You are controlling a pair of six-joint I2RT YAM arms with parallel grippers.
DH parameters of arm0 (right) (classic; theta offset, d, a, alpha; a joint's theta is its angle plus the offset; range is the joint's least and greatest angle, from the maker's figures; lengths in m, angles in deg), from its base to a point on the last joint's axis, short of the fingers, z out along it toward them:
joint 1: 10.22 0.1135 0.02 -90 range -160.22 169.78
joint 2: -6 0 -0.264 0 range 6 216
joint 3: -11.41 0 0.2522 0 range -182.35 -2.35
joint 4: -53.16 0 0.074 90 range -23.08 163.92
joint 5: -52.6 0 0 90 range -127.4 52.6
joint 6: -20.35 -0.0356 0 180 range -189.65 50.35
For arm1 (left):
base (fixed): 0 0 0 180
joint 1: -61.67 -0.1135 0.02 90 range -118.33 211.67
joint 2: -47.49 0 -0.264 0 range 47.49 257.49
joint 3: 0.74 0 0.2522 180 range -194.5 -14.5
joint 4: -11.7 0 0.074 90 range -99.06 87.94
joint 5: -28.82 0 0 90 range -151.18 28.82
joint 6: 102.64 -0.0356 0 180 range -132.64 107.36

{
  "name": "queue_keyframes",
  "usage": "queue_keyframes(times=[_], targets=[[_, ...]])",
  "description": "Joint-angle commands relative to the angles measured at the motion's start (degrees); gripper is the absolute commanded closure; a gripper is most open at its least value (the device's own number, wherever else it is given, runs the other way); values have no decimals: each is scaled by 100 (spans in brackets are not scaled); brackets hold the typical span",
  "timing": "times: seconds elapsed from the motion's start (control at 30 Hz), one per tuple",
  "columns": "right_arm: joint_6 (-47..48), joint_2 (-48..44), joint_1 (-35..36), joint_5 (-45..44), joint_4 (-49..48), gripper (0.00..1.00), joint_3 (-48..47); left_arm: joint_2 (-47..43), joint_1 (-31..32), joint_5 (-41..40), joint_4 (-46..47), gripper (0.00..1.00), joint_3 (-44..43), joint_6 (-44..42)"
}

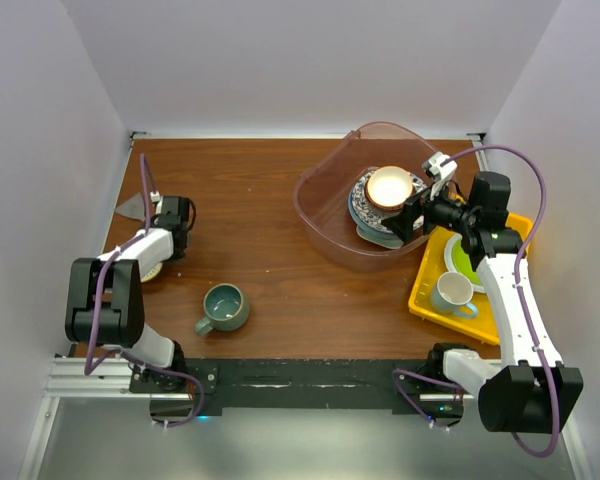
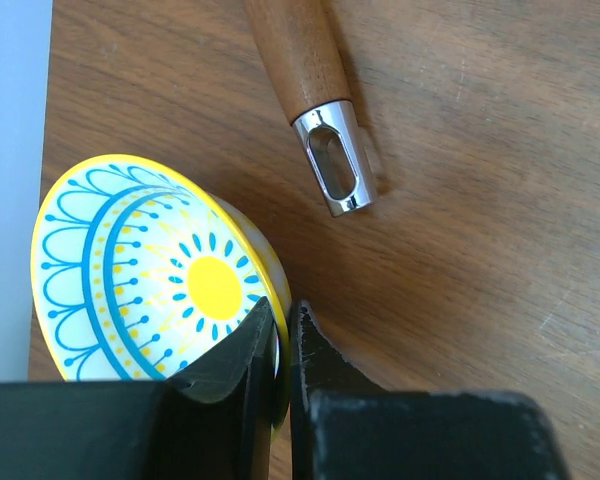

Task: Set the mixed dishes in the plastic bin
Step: Pick up the bowl from the center of the board.

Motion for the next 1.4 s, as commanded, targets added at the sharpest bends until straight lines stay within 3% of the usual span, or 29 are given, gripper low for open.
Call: queue_keyframes(times=[0.0, 0.5, 0.87, 1.37], targets=[[26, -56, -16, 144, -58, 2, -167, -345, -29, -16, 133, 100, -153, -11], [43, -21, -25, 144, -110, 2, -132, -1734, 673, 53, 396, 100, 198, -379], [61, 23, -25, 188, -128, 2, -97, -2884, 1289, 1336, 915, 100, 646, -1003], [96, 119, -25, 250, -181, 2, -62, -3465, 1966, 3112, 1486, 100, 893, -1390]])
